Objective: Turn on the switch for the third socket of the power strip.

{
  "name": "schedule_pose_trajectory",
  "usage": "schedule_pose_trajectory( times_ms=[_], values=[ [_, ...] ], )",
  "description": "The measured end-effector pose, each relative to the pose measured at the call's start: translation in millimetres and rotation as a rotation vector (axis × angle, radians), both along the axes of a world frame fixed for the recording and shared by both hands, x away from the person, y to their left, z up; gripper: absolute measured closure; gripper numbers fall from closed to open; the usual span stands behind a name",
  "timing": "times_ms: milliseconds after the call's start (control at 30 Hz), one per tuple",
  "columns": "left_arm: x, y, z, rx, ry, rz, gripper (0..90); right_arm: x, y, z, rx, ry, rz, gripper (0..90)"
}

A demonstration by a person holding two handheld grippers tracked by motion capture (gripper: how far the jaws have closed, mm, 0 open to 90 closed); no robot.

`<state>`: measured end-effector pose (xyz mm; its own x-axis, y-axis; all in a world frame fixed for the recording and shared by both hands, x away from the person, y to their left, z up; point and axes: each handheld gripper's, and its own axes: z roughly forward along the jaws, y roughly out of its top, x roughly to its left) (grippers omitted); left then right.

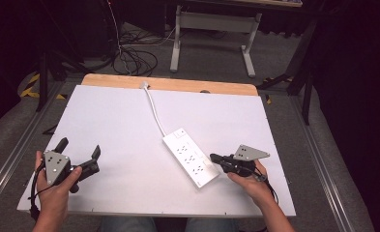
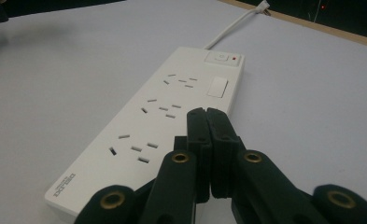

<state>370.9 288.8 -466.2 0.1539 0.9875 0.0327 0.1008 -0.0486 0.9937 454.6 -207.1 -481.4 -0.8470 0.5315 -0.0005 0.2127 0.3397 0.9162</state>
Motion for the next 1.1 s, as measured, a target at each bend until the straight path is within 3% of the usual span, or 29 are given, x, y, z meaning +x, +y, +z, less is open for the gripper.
schedule_pose_trajectory(
  times_ms=[433, 1100],
  values=[
    [0.0, -0.3, -0.1, 0.005, 0.002, -0.002, 1.2, 0.9, 1.8, -2.1, -0.019, 0.018, 0.004, 88.9],
    [-0.2, -0.3, 0.0, 0.006, 0.002, -0.004, 1.2, 1.0, 10.7, -7.4, -0.107, 0.034, 0.032, 89.3]
  ],
)
